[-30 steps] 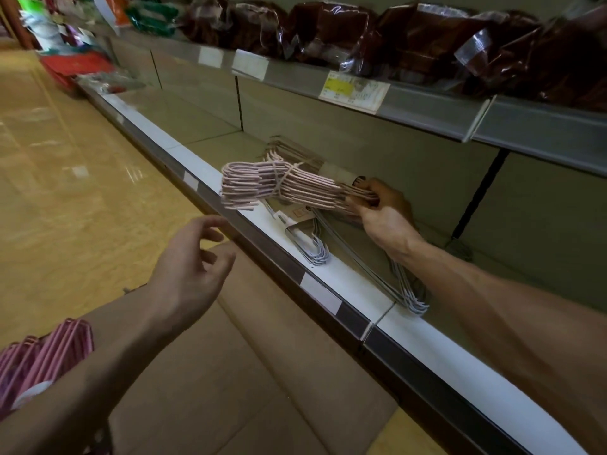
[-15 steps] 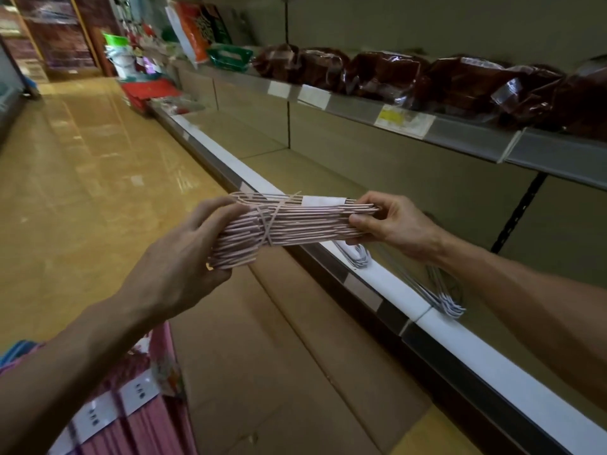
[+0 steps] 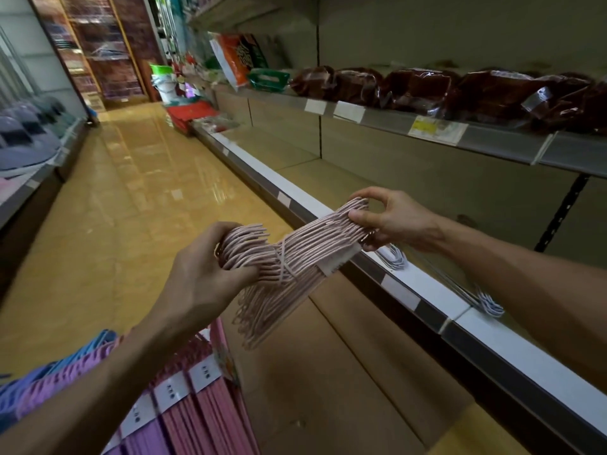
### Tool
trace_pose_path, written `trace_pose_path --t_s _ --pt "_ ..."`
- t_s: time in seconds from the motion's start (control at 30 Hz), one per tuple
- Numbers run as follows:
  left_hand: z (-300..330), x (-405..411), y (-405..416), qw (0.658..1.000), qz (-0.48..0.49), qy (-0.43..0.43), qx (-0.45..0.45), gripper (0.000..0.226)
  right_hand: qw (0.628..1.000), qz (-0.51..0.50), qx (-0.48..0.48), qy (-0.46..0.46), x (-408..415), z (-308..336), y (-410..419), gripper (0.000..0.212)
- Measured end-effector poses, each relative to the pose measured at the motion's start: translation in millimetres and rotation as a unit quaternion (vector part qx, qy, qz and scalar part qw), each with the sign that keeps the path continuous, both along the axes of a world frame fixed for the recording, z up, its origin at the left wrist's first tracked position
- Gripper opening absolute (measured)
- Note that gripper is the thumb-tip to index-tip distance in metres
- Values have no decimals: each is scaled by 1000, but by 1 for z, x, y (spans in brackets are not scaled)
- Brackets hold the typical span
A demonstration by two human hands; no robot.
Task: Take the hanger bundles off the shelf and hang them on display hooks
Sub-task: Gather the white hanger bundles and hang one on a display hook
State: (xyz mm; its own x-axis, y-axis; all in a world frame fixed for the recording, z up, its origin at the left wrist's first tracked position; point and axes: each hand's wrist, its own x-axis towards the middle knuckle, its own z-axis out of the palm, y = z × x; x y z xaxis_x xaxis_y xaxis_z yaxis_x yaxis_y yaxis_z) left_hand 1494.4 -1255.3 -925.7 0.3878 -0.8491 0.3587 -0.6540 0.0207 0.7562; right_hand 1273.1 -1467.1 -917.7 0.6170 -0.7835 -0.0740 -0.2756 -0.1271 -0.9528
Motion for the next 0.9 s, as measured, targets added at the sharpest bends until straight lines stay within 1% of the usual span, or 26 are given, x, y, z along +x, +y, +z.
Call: trace_pose_path --t_s 0.1,0.2,0.23,0.3,0.33,0.37,0.43,0.5,0.57,0.6,0.67,0.7,0.73,0.77,0.83,0.9 --pt "0 -2 3 997 35 69 -13 39 999 -32 23 -38 9 3 6 49" --pt "1 -2 4 978 51 202 -20 33 995 -84 10 -54 21 4 13 54" --pt "2 -2 3 970 63 235 -17 31 992 -113 -18 -43 25 2 15 52" --pt "3 -1 0 955 89 282 -14 26 982 -166 -89 -25 32 -5 20 40" --pt "4 -1 -1 948 98 303 -12 24 977 -175 -124 -20 34 -9 25 36" --pt "6 -1 -3 941 105 323 -10 23 973 -168 -155 -15 34 -13 32 35" --pt "9 -1 -4 928 111 355 -6 18 975 -119 -186 -5 36 -18 51 40" --pt "10 -2 -4 916 123 382 -3 13 985 -43 -169 15 40 -24 71 46" --pt "11 -4 -5 900 142 412 0 13 986 51 -136 86 46 -33 93 55" --pt "11 -7 -6 892 152 425 4 13 983 89 -109 119 50 -38 104 63" --pt "12 -11 -7 876 174 450 11 13 979 122 -77 146 60 -50 126 84" --pt "11 -12 -8 868 185 461 13 13 981 111 -76 142 65 -55 134 91" --pt "9 -12 -9 861 192 470 16 15 984 89 -76 136 70 -61 138 91" --pt "8 -13 -9 858 193 475 21 18 987 70 -70 128 75 -67 138 85" --pt "4 -14 -9 859 188 475 37 22 991 53 -25 124 81 -76 135 69" --pt "1 -14 -7 863 177 469 59 25 990 59 24 128 85 -85 135 55"
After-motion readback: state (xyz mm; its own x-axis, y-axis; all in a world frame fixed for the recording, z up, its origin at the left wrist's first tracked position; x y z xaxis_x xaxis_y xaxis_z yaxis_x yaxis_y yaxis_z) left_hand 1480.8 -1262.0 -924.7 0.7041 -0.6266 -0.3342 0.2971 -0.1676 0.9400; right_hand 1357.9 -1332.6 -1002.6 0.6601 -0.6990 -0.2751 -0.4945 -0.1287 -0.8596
